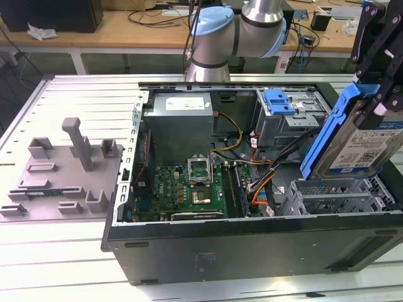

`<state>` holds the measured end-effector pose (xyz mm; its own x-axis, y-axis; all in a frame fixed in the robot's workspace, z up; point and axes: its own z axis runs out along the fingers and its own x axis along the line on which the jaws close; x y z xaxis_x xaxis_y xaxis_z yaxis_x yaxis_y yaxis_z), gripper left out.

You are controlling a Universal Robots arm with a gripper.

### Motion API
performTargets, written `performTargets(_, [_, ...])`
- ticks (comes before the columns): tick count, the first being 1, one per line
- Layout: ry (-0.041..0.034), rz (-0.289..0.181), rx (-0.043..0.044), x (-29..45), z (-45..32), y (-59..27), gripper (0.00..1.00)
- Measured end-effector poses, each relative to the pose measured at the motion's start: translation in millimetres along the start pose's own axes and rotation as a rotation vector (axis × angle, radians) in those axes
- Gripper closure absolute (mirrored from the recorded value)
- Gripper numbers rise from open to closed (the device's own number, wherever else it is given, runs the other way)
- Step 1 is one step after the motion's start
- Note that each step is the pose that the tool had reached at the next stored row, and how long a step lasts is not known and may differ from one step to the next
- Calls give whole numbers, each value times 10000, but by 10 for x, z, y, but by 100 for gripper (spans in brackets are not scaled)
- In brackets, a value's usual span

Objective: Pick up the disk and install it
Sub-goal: 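Insert the disk into the insertion slot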

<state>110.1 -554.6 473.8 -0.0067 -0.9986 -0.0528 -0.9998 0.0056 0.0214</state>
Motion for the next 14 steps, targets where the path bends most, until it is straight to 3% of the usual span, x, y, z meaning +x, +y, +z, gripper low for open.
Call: performTargets(14, [0, 0, 0, 2, 34, -1, 64])
